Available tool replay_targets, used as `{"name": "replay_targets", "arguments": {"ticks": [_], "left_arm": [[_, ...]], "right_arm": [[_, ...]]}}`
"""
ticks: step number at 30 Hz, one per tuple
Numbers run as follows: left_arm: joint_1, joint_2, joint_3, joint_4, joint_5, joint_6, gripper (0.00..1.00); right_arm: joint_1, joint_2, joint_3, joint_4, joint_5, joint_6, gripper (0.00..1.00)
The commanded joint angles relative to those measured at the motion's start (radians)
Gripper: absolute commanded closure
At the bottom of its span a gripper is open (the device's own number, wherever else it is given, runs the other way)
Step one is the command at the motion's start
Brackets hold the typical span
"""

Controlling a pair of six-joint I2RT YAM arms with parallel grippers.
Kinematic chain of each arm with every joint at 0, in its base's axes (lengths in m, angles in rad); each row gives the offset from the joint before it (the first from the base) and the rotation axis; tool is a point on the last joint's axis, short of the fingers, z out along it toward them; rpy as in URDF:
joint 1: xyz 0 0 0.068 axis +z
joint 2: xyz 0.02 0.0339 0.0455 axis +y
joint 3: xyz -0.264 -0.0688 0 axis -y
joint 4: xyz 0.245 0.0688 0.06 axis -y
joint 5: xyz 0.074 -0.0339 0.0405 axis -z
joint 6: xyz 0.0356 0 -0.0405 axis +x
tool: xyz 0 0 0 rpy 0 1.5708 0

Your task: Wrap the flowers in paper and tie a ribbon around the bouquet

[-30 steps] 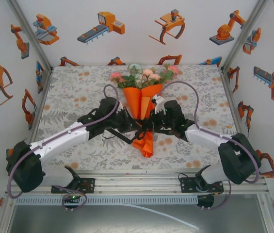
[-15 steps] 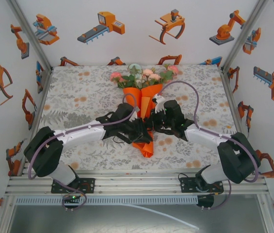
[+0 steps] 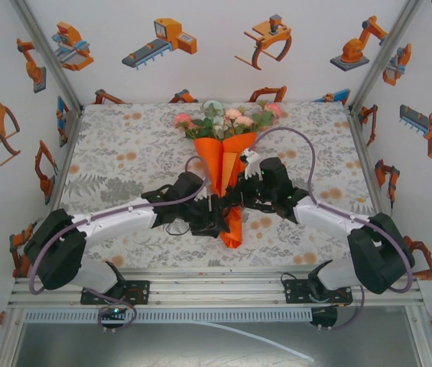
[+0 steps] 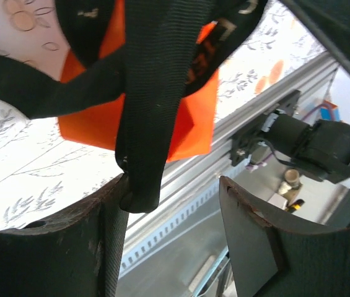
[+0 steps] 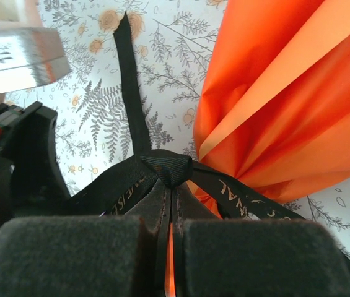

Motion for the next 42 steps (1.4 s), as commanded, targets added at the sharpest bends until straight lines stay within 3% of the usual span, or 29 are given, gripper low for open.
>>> {"name": "replay_targets", "arguments": {"ticks": [1, 4, 7, 10, 16, 30, 33, 36, 42], "left_arm": [[-0.007, -0.016, -0.009, -0.002, -0.029, 0.04, 0.43], [-0.007, -0.028, -0.012, 0.015, -0.037, 0.041, 0.43], [-0.008, -0.053, -0.013, 0.029, -0.032, 0.061, 0.54], [-0.008, -0.074, -0.009, 0.018, -0.017, 0.094, 0.56], [-0.009, -0.118, 0.015, -0.165, -0.125, 0.195, 0.44], [0.013, -0.318, -0.036, -0.156, -0.256, 0.287, 0.37], [0.05, -0.334, -0.026, -0.124, -0.305, 0.211, 0.41], [0.12, -0.305, 0.007, -0.085, -0.327, 0.043, 0.45], [0.193, -0.176, 0.062, 0.059, -0.227, -0.196, 0.44]], "right_arm": [[0.013, -0.025, 0.0, 0.007, -0.019, -0.017, 1.0], [0.014, -0.024, 0.004, 0.002, -0.016, -0.017, 1.0], [0.014, -0.031, 0.005, -0.005, -0.011, -0.024, 1.0], [0.014, -0.039, 0.002, -0.012, -0.006, -0.033, 1.0], [0.014, -0.044, -0.003, -0.015, -0.011, -0.037, 1.0], [0.019, -0.046, 0.003, -0.013, -0.043, -0.063, 1.0], [0.034, -0.04, 0.012, -0.015, -0.049, -0.097, 1.0], [0.049, -0.018, 0.027, -0.003, -0.06, -0.125, 1.0], [0.073, 0.027, 0.067, 0.002, -0.09, -0.161, 1.0]]}}
